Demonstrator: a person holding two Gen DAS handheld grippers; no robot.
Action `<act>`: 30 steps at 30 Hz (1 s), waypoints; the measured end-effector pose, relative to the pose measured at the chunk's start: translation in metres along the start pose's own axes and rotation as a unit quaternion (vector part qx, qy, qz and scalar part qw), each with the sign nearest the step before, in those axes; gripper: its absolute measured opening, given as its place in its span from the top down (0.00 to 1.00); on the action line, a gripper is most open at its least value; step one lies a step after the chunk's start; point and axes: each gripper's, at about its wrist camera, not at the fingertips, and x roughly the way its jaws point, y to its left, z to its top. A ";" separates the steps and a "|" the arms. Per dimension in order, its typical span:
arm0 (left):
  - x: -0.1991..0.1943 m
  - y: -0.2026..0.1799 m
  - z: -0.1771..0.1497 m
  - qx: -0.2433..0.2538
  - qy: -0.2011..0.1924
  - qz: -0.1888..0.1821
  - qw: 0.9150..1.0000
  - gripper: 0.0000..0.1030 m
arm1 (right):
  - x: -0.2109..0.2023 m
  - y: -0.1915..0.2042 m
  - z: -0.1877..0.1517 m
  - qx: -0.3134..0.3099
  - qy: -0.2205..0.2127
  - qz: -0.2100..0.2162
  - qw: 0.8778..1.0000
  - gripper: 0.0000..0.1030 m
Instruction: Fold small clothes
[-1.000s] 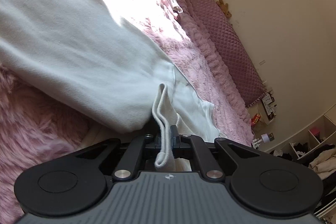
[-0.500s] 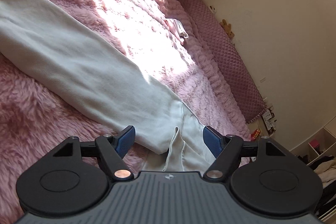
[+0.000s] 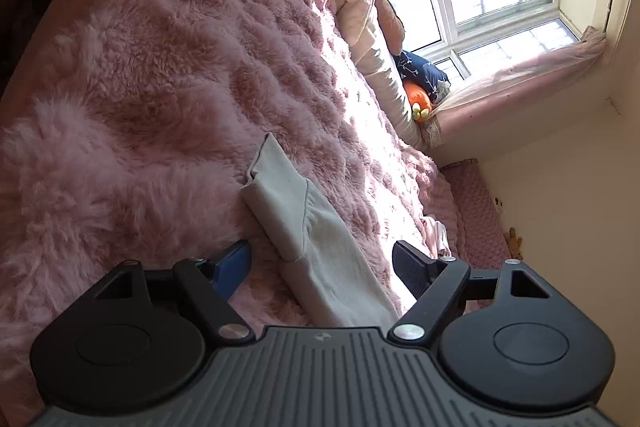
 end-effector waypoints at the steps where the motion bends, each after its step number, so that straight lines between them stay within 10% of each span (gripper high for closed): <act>1: 0.006 0.002 0.000 -0.009 -0.002 -0.001 1.000 0.10 | 0.000 0.000 0.000 -0.001 0.002 0.000 1.000 0.30; 6: 0.026 0.005 0.004 -0.023 -0.008 -0.024 0.999 0.21 | 0.001 0.004 -0.003 -0.006 0.013 -0.005 1.000 0.30; 11: 0.032 0.012 0.004 -0.027 -0.006 -0.012 1.000 0.91 | 0.004 0.007 -0.006 -0.010 0.020 -0.004 1.000 0.30; 22: 0.020 -0.036 -0.002 0.017 0.011 -0.120 0.993 0.93 | 0.005 -0.002 -0.013 0.004 0.023 0.000 1.000 0.30; 30: 0.033 -0.146 -0.052 0.088 0.096 -0.269 0.954 0.93 | -0.013 -0.038 -0.024 0.037 0.019 -0.011 0.999 0.30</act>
